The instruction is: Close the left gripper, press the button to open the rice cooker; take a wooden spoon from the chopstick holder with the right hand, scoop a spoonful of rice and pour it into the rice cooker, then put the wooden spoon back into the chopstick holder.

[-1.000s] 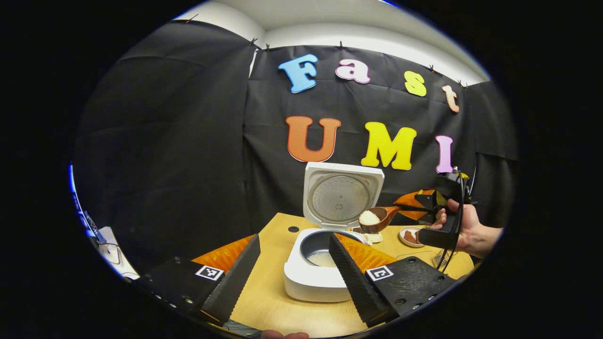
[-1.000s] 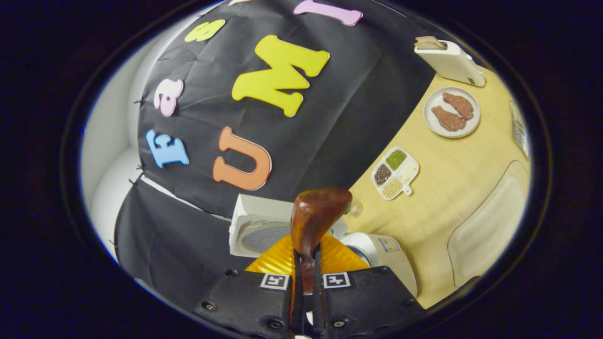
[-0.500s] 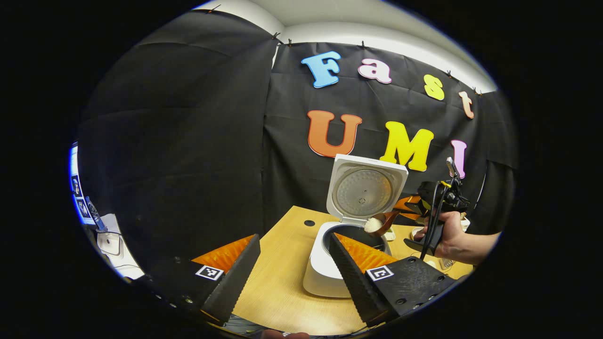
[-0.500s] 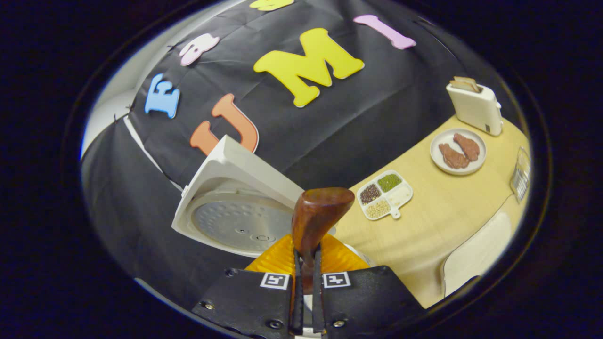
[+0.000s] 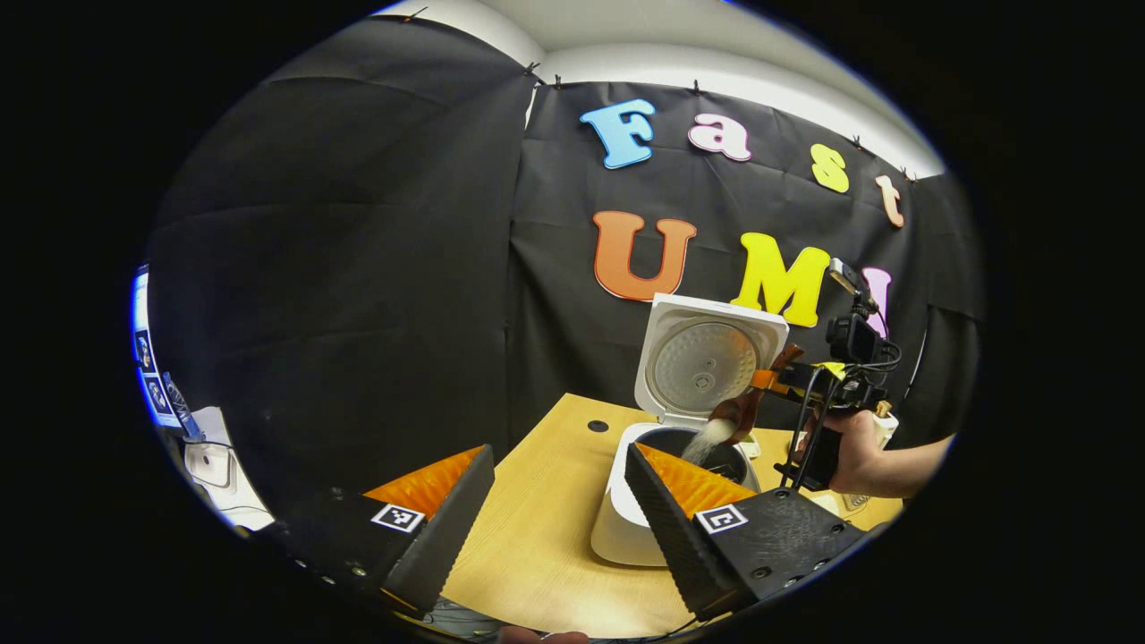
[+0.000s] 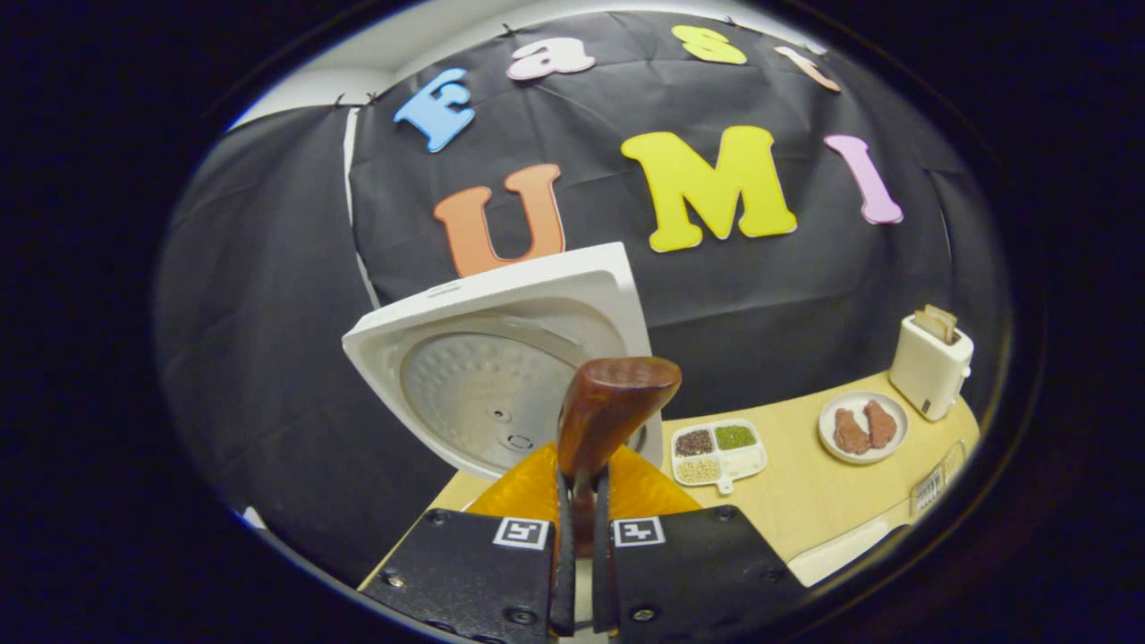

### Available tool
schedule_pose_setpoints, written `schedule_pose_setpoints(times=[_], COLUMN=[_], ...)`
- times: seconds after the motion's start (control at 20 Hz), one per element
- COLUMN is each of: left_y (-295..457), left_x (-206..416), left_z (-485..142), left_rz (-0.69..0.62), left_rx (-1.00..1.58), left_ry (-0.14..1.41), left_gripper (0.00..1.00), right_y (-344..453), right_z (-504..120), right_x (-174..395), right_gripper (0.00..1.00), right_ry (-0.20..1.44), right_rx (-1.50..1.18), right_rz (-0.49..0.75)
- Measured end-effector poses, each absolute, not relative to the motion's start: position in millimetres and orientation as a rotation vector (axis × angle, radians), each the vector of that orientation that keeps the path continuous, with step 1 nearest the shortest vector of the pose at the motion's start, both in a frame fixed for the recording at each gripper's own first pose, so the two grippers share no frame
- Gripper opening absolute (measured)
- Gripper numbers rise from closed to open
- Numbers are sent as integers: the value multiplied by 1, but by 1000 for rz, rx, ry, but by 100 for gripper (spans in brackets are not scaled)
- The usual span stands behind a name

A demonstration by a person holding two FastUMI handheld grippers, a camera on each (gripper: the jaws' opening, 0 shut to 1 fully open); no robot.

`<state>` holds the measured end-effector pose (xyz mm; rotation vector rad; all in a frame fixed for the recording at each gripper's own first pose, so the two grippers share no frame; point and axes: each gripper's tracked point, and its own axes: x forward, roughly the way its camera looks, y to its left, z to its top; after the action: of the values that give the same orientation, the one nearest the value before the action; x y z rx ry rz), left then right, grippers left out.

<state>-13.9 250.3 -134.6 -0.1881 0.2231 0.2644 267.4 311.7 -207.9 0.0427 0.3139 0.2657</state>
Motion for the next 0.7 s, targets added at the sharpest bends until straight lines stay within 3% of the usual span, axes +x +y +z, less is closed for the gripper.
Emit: schedule_pose_setpoints(times=[0.7], left_y=[240], left_x=[-2], left_z=[-133], left_rz=[223], left_rx=[-180], left_ry=[191], left_gripper=[95], right_y=[358], right_z=[-157], right_x=[221], right_gripper=[13], right_ry=[19], right_rx=[-478], right_rz=[471])
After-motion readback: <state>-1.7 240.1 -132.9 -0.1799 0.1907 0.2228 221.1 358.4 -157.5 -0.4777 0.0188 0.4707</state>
